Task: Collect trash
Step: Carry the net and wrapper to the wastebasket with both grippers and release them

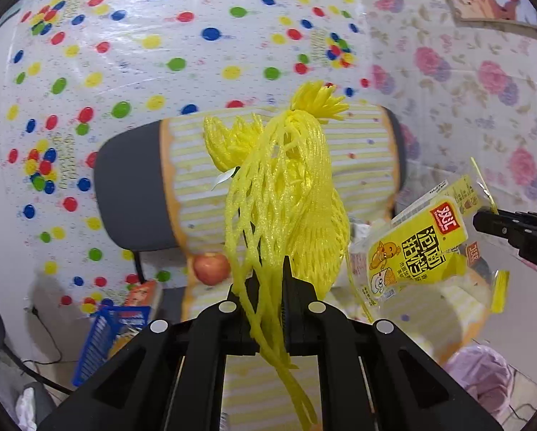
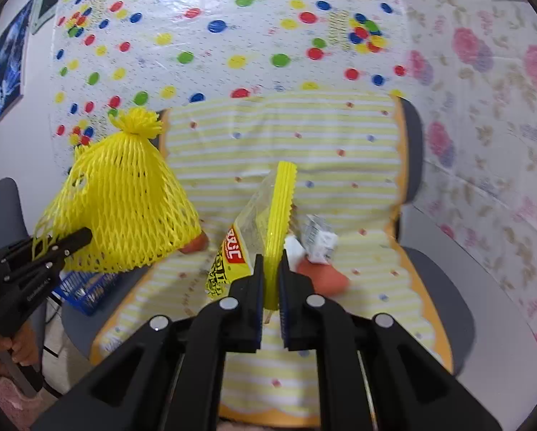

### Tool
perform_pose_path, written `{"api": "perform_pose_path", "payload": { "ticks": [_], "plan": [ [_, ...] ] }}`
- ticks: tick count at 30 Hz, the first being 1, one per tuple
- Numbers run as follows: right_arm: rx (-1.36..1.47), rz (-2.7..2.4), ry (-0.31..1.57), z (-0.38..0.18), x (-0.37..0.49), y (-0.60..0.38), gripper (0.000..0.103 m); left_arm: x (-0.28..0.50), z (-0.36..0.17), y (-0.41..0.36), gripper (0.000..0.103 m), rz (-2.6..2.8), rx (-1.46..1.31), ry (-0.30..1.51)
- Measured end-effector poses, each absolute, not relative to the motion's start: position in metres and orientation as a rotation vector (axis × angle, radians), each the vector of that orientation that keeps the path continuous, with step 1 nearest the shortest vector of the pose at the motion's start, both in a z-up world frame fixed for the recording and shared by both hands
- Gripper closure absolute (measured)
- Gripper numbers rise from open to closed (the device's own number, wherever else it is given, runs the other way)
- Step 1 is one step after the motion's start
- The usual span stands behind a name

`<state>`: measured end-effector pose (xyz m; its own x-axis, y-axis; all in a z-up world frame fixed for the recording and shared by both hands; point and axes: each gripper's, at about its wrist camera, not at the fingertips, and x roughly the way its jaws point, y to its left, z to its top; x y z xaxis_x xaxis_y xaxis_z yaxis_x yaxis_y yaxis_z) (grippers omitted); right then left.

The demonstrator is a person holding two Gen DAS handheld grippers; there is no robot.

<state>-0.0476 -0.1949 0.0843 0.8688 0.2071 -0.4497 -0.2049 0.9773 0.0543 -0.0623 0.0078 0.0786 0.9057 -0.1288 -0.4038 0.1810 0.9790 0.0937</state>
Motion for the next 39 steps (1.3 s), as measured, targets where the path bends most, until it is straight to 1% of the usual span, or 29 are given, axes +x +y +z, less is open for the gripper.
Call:
{"api": "perform_pose_path", "payload": {
  "ticks": [14,20,27,32,36,37,38,39],
  "plan": [
    [-0.003,-0.169,0.554,0.056,-0.175,-0.286,0.096,-0.123,0.034,-0.114,0.094,-0.493,0.226,0.405],
    [-0.016,-0.341,0.623,0.029,-0.212,-0.315,0.095,-0.133,-0.005,-0.17,0.094,-0.639,0.279,0.484],
    [-0.001,-0.417,0.718,-0.003,-0.225,-0.337,0.095,-0.135,-0.043,-0.212,0.094,-0.751,0.318,0.6],
    [0.022,-0.429,0.777,-0.029,-0.219,-0.351,0.094,-0.129,-0.063,-0.235,0.093,-0.77,0.365,0.64],
    [0.047,-0.425,0.82,-0.048,-0.208,-0.361,0.092,-0.122,-0.075,-0.253,0.087,-0.79,0.407,0.668],
    [0.052,-0.419,0.823,-0.052,-0.205,-0.363,0.091,-0.121,-0.078,-0.256,0.077,-0.791,0.412,0.677],
    [0.057,-0.416,0.829,-0.057,-0.202,-0.364,0.09,-0.118,-0.081,-0.258,0.06,-0.791,0.414,0.689],
    [0.064,-0.416,0.837,-0.061,-0.2,-0.366,0.089,-0.116,-0.083,-0.259,0.053,-0.795,0.411,0.694]
  ]
}}
